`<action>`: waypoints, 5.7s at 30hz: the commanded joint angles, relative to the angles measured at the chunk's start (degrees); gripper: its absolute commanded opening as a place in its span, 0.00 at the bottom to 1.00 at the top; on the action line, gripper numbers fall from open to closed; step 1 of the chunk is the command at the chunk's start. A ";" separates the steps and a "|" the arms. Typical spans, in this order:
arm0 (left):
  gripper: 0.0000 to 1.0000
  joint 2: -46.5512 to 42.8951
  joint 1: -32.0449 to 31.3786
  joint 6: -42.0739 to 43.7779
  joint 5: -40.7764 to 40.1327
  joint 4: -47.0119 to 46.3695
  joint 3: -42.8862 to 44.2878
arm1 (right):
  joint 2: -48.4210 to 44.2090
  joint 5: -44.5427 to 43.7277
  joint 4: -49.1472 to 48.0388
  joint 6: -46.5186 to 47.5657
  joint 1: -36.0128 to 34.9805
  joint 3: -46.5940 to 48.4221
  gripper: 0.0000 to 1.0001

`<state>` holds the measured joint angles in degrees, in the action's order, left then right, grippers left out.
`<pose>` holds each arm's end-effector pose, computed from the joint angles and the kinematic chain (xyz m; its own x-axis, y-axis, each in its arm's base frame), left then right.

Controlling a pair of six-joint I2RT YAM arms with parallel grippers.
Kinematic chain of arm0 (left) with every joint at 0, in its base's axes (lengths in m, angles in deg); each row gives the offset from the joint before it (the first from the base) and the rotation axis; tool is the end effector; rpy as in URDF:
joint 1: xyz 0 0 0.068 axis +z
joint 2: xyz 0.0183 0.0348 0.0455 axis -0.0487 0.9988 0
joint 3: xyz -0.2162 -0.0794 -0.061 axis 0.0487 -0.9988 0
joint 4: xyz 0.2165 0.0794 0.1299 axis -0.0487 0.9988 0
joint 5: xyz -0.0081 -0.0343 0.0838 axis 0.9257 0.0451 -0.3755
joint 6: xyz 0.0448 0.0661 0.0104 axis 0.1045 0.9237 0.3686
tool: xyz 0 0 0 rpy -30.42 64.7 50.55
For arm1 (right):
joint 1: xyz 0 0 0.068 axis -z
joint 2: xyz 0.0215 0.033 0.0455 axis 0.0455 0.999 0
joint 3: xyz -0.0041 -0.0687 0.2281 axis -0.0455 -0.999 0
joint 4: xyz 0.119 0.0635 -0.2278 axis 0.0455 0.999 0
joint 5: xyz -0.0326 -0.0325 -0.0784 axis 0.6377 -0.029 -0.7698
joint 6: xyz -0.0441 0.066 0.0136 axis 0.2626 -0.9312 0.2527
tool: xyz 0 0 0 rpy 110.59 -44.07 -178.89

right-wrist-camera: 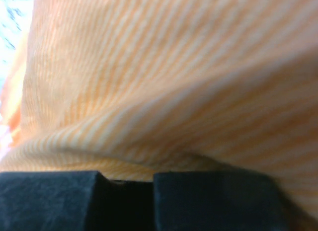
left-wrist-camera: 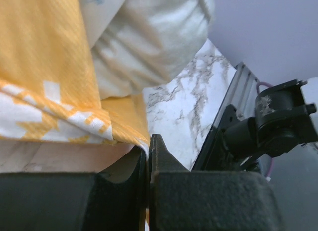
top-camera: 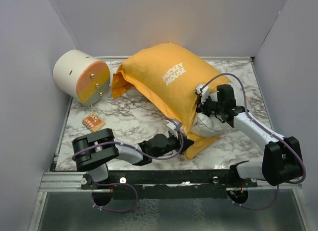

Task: Put the pillow into the pillowcase
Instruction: Stuff the pillow into the pillowcase.

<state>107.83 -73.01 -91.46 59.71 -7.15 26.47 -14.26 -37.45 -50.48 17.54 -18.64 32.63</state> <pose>0.1205 -0.3105 0.1277 -0.5884 -0.2000 -0.7834 0.6742 0.4135 -0.6119 0.2857 0.1175 0.1715 -0.3566 -0.4760 -0.8039 -0.8022 0.5971 0.0023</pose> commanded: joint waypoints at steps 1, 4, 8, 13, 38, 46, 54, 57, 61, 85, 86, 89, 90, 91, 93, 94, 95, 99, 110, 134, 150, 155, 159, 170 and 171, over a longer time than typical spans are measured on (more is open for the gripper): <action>0.00 4.03 -3.84 -4.01 16.44 -15.34 7.06 | 4.02 5.10 -17.54 -13.63 1.53 -3.85 0.04; 0.00 10.61 -2.90 -8.45 17.54 -23.06 8.04 | 5.36 12.09 -17.10 -14.77 2.00 -1.88 0.08; 0.00 13.04 -0.49 -14.22 14.34 -32.37 2.14 | 3.86 32.82 4.56 6.86 4.63 6.03 0.21; 0.00 10.11 1.61 -14.12 12.77 -27.37 -1.02 | 0.72 35.98 47.31 39.85 5.99 19.62 0.38; 0.00 0.37 0.11 -1.86 18.61 -8.79 8.23 | -6.27 12.29 6.25 6.74 7.88 -2.50 0.08; 0.00 6.20 -3.83 -2.35 23.85 -15.95 13.27 | 5.24 8.11 -13.18 -7.90 1.26 -3.62 0.01; 0.00 11.01 -4.84 -8.11 18.31 -25.87 4.09 | 7.13 25.87 -6.72 0.26 4.93 0.84 0.17; 0.00 10.68 -3.26 -9.25 15.89 -22.98 2.88 | 4.11 34.40 7.31 11.15 8.37 6.08 0.31; 0.10 8.47 -2.06 -9.19 14.33 -17.26 2.27 | 0.63 39.04 33.82 31.33 12.31 14.73 0.42; 0.66 -20.42 5.28 17.49 -4.21 70.96 41.41 | -8.83 42.37 16.56 -5.64 34.08 15.17 0.59; 0.66 -16.67 5.33 19.63 -6.32 74.09 47.12 | -9.47 41.09 13.20 -7.99 34.12 13.19 0.59; 0.67 -4.54 5.65 25.20 -11.54 83.57 64.28 | -9.15 39.74 5.68 -14.33 34.14 8.11 0.58; 0.67 -0.33 5.70 27.05 -13.10 86.72 69.59 | -8.17 39.44 5.54 -14.64 34.13 7.66 0.58; 0.68 3.52 5.80 29.07 -14.98 89.44 75.49 | -6.97 38.96 5.63 -14.87 34.14 7.51 0.57; 0.68 12.79 5.98 33.59 -17.59 94.98 86.46 | -4.67 38.10 6.31 -14.90 34.12 7.62 0.55; 0.69 17.25 6.06 35.48 -18.86 97.65 92.29 | -3.98 37.92 6.29 -14.92 34.13 7.63 0.54; 0.69 21.46 6.18 37.10 -20.32 100.71 100.11 | -3.58 37.90 5.86 -15.72 34.14 7.49 0.53; 0.69 37.42 6.21 42.46 -28.58 112.28 124.53 | -3.62 37.14 4.35 -17.58 34.14 6.35 0.53; 0.62 42.62 8.03 48.05 -35.17 109.79 123.10 | -2.77 35.04 3.39 -18.05 34.14 5.47 0.52; 0.53 42.91 12.38 47.08 -30.84 108.73 126.78 | 0.17 31.68 3.55 -16.80 32.57 4.35 0.48; 0.53 39.48 14.33 44.19 -20.11 105.22 123.43 | 3.88 26.93 5.02 -13.58 25.65 4.18 0.23; 0.46 40.00 14.19 46.04 -21.63 105.84 123.43 | 4.46 26.93 5.20 -13.40 24.92 4.47 0.23; 0.15 39.92 13.73 46.95 -20.84 105.31 123.64 | 4.56 26.99 5.28 -13.31 24.73 4.54 0.23; 0.00 33.53 13.02 37.77 10.60 98.74 118.52 | 0.66 42.69 -16.84 -31.28 25.00 -3.38 0.25; 0.00 31.86 12.58 36.18 13.68 96.36 116.45 | 1.31 42.94 -19.57 -33.97 25.00 -3.73 0.25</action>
<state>147.70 -58.75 -48.01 53.24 99.69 147.56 -12.93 -2.28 -57.08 -4.10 7.37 32.61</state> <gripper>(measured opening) 0.013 0.252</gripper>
